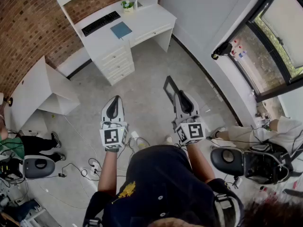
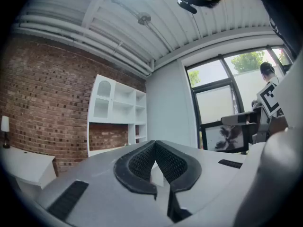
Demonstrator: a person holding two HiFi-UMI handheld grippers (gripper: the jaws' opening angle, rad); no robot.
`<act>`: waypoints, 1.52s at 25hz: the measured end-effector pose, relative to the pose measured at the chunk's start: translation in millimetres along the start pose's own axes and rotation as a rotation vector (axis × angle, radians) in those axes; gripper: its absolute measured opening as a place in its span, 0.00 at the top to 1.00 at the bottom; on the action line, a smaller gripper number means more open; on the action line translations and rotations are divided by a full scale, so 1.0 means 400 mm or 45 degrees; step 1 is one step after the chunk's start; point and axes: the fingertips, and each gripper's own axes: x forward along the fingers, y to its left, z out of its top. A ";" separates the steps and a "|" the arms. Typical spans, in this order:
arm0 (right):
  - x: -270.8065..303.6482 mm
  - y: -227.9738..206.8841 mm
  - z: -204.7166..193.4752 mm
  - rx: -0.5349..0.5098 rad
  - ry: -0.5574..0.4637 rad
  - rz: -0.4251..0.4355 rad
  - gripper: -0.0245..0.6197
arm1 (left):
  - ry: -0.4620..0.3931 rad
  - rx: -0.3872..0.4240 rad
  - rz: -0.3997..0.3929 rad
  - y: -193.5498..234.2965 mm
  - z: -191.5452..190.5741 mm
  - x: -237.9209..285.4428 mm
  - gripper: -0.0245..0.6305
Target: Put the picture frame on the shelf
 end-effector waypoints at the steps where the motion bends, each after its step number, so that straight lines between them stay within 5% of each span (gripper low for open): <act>1: 0.000 -0.012 -0.001 0.007 0.003 0.014 0.86 | -0.001 -0.004 0.011 -0.012 0.004 0.006 0.94; 13: 0.037 -0.078 0.005 0.046 -0.074 0.090 0.86 | -0.037 0.057 0.020 -0.073 0.020 0.066 0.94; 21: 0.054 -0.028 0.029 0.014 -0.077 0.098 0.86 | -0.022 0.119 0.002 -0.038 0.029 0.051 0.94; 38: 0.088 0.170 -0.007 -0.024 -0.059 0.075 0.86 | -0.076 0.069 -0.073 0.089 0.022 -0.032 0.94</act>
